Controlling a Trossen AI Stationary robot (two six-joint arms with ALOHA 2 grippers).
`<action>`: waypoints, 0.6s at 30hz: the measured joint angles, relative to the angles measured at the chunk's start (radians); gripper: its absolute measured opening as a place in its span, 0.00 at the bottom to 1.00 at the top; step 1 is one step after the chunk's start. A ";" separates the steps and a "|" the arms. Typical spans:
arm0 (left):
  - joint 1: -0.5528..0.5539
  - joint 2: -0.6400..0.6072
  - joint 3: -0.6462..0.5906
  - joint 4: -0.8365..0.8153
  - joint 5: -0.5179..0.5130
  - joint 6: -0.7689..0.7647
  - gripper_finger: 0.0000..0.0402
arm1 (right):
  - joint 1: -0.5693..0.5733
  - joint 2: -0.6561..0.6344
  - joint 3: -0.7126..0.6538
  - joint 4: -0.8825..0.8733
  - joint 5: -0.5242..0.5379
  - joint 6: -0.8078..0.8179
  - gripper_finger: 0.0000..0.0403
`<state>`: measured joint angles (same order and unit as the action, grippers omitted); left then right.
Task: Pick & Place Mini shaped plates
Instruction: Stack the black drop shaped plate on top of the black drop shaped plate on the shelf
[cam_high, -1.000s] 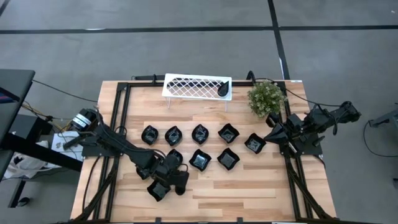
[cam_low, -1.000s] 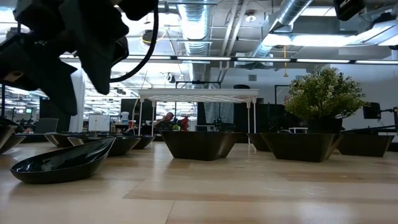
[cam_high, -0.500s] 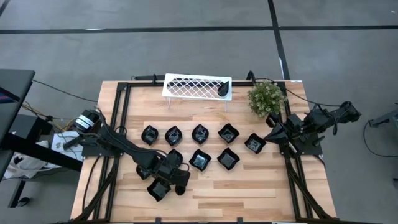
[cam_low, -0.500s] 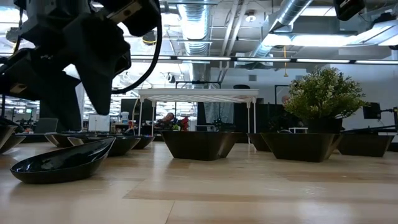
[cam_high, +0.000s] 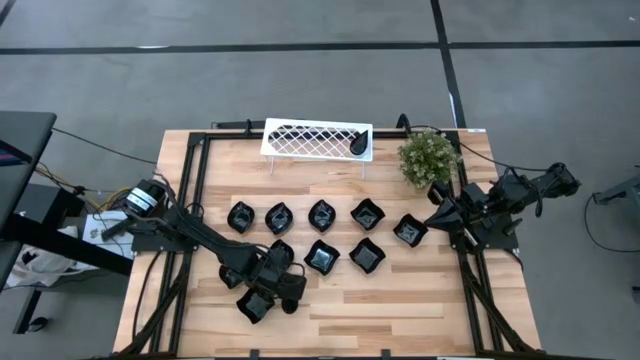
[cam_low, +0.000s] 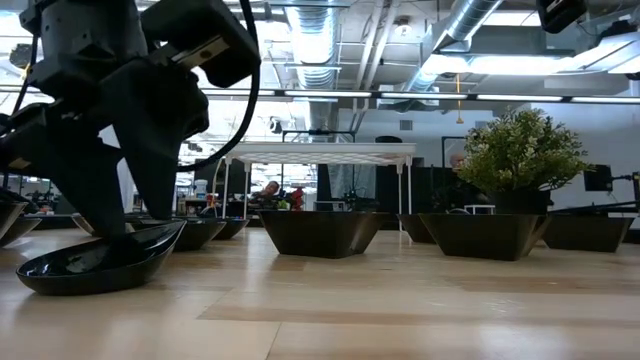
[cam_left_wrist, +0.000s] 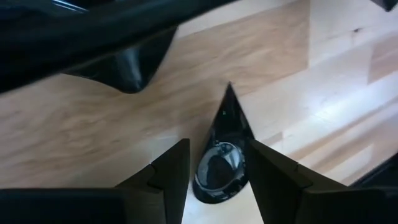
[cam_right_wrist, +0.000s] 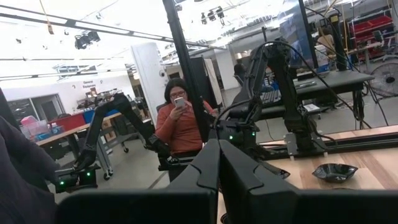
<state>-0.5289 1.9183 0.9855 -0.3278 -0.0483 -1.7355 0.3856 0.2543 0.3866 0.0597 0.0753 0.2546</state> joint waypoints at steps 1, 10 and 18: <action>0.000 0.002 0.000 0.003 0.000 0.000 0.38 | 0.000 0.000 0.000 0.000 0.000 0.000 0.00; 0.000 0.016 0.000 -0.004 0.000 0.002 0.38 | 0.000 0.000 0.000 0.000 0.000 0.000 0.00; 0.001 0.016 0.000 -0.005 0.001 0.002 0.31 | 0.000 0.000 0.000 0.000 0.000 -0.001 0.00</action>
<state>-0.5282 1.9347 0.9859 -0.3327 -0.0475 -1.7332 0.3855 0.2539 0.3866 0.0597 0.0757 0.2539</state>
